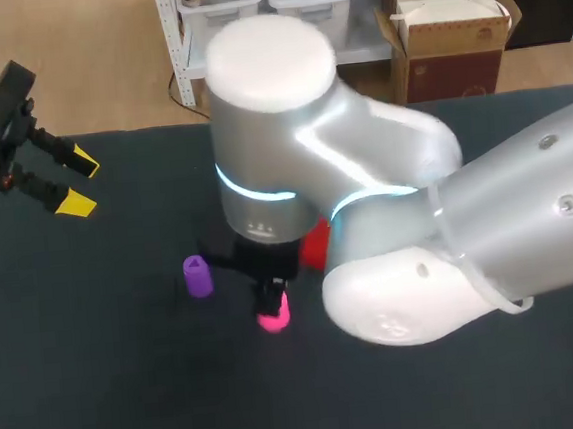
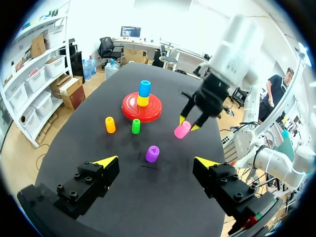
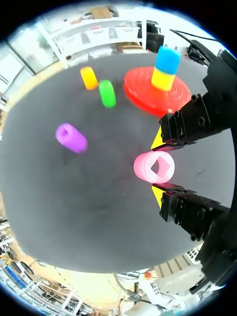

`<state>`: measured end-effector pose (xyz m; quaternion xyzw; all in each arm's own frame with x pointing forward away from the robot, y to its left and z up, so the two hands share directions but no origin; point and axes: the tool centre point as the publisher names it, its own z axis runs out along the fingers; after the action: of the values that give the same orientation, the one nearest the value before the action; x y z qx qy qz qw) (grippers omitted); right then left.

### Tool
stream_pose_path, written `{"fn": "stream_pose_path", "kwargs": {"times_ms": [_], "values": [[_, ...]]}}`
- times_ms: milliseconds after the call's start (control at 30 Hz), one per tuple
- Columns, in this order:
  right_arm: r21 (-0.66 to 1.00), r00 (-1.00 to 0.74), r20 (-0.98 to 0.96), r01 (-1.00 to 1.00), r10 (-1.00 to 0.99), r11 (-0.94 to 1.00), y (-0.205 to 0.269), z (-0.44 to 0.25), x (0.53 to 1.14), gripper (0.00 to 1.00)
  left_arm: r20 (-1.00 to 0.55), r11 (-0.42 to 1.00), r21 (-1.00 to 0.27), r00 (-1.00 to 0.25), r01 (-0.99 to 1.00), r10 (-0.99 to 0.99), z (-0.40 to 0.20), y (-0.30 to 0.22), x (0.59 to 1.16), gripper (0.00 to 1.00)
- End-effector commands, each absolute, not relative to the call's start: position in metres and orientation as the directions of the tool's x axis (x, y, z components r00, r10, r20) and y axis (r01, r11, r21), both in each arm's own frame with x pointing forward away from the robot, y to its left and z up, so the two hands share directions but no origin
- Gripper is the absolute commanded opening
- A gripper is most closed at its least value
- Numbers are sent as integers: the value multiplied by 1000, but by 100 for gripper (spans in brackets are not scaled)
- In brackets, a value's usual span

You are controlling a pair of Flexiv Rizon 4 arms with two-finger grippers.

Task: Pick up and stack the cylinders on the red base in this order: pink,purple,orange,green

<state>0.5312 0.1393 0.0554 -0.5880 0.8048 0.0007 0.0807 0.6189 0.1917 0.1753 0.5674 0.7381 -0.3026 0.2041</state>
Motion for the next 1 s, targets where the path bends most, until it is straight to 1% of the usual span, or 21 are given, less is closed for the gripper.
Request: {"fn": "stream_pose_path", "kwargs": {"times_ms": [33,167,267,333,600,633,800,1000], "values": [[-120,-316,-203,-931,-927,344,114,98,541,0,-645,173,-214,-272,961,714,174,192,619,100],[-128,-384,-240,-898,-892,421,95,134,577,0,-645,173,-214,-272,961,714,174,192,619,100],[-139,-416,-232,-880,-879,453,77,153,608,0,-645,173,-214,-272,961,714,174,192,619,100],[-162,-444,-214,-862,-870,480,65,158,631,0,-645,173,-214,-272,961,714,174,192,619,100],[-129,-593,-154,-781,-791,611,32,160,701,0,-645,173,-214,-272,961,714,174,192,619,100],[-99,-612,-150,-772,-777,627,30,160,706,0,-645,173,-214,-272,961,714,174,192,619,100],[-67,-646,-123,-752,-753,656,25,158,722,0,-645,173,-214,-272,961,714,174,192,619,100],[-14,-643,-120,-760,-756,649,27,158,716,0,-645,173,-214,-272,961,714,174,192,619,100]]}}
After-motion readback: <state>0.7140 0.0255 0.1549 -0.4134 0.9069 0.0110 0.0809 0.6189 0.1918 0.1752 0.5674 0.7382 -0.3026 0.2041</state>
